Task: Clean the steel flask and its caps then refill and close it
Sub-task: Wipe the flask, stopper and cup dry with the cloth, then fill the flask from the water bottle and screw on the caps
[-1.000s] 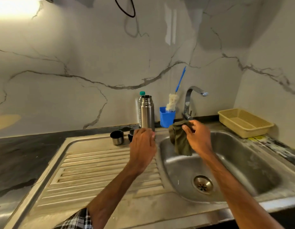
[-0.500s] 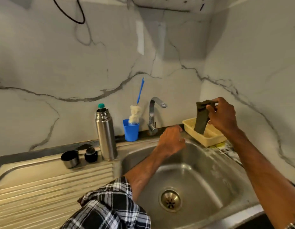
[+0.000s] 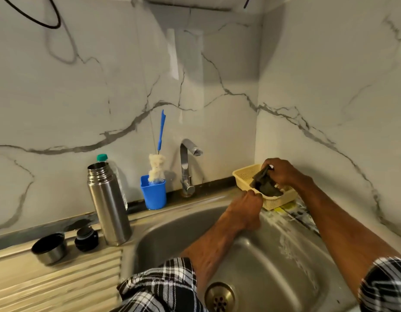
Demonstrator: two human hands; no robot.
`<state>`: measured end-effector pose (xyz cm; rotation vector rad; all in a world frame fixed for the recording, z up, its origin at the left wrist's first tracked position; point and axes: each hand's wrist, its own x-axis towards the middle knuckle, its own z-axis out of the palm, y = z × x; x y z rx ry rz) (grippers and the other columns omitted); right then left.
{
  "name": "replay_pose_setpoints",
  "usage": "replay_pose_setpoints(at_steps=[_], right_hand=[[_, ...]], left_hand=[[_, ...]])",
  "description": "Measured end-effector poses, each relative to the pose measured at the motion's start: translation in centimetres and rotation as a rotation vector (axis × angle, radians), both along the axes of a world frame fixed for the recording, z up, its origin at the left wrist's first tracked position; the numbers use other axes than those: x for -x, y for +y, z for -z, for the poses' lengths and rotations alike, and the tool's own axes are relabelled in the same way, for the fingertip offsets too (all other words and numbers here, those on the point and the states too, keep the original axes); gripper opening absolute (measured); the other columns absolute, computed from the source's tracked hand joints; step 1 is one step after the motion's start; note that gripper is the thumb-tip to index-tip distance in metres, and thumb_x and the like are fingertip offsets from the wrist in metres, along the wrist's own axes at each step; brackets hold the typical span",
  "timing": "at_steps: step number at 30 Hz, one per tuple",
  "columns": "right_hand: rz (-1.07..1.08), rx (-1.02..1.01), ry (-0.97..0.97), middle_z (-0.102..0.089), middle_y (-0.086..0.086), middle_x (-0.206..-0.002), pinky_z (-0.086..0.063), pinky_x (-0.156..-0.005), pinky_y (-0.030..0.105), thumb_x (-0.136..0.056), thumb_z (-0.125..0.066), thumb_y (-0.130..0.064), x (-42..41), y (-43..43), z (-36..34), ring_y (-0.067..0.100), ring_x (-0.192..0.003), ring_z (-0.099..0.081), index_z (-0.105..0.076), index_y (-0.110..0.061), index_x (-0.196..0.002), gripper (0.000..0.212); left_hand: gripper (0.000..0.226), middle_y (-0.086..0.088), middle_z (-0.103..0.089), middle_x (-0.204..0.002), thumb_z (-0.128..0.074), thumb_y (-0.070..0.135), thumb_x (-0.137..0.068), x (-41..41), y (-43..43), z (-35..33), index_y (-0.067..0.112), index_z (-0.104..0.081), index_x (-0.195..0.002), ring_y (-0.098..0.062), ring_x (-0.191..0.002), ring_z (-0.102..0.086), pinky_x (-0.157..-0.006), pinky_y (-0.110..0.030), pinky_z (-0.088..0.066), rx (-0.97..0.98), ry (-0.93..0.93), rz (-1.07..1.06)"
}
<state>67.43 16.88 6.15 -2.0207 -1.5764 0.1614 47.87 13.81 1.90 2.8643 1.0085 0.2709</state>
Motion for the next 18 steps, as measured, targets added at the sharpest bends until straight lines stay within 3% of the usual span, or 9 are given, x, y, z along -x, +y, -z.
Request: replay_pose_setpoints(at_steps=[2,5,8,13,18], right_hand=[[0.024,0.011,0.02,-0.063,0.011,-0.111,-0.059,-0.07,0.041,-0.095,-0.053,-0.006,-0.1,0.9,0.9,0.035,-0.09,-0.066,-0.067,-0.02,-0.102,0.021],[0.123,0.002,-0.013,-0.061,0.013,-0.13,-0.05,-0.093,0.038,-0.094,-0.059,-0.008,-0.3,2.3,2.3,0.033,-0.114,-0.059,-0.065,-0.017,-0.116,0.025],[0.157,0.07,0.004,-0.051,0.017,-0.142,-0.043,-0.106,0.04,-0.094,-0.063,-0.015,-0.3,3.0,3.4,0.036,-0.13,-0.049,-0.05,-0.008,-0.137,0.046],[0.18,0.006,0.004,-0.053,0.017,-0.14,-0.045,-0.105,0.039,-0.091,-0.06,-0.003,-0.1,2.2,3.9,0.035,-0.128,-0.051,-0.052,-0.006,-0.135,0.045],[0.106,-0.24,0.067,-0.067,0.006,-0.117,-0.052,-0.095,0.04,-0.077,-0.067,0.009,3.3,-0.3,3.5,0.027,-0.109,-0.061,-0.068,-0.02,-0.106,0.041]], left_hand=[[0.057,-0.022,-0.048,-0.139,-0.067,0.015,-0.088,-0.1,0.3,0.6,0.001,-0.045,-0.139,-0.037,-0.127,-0.047,-0.106,-0.046,-0.043,-0.011,-0.007,0.024],[0.065,-0.021,-0.043,-0.145,-0.068,0.015,-0.088,0.0,0.5,1.5,0.003,-0.039,-0.145,-0.037,-0.134,-0.04,-0.109,-0.052,-0.043,0.01,-0.01,0.048],[0.067,-0.021,-0.042,-0.145,-0.07,0.014,-0.087,-0.1,0.6,1.9,0.002,-0.037,-0.146,-0.037,-0.135,-0.039,-0.109,-0.055,-0.043,0.013,-0.002,0.07],[0.068,-0.021,-0.042,-0.147,-0.069,0.016,-0.088,0.3,0.0,1.9,0.003,-0.038,-0.147,-0.037,-0.137,-0.037,-0.108,-0.055,-0.044,-0.011,0.024,0.055],[0.055,-0.018,-0.046,-0.146,-0.065,0.019,-0.091,3.7,-1.5,1.1,0.004,-0.048,-0.141,-0.035,-0.135,-0.042,-0.109,-0.053,-0.043,-0.026,-0.013,0.02]])
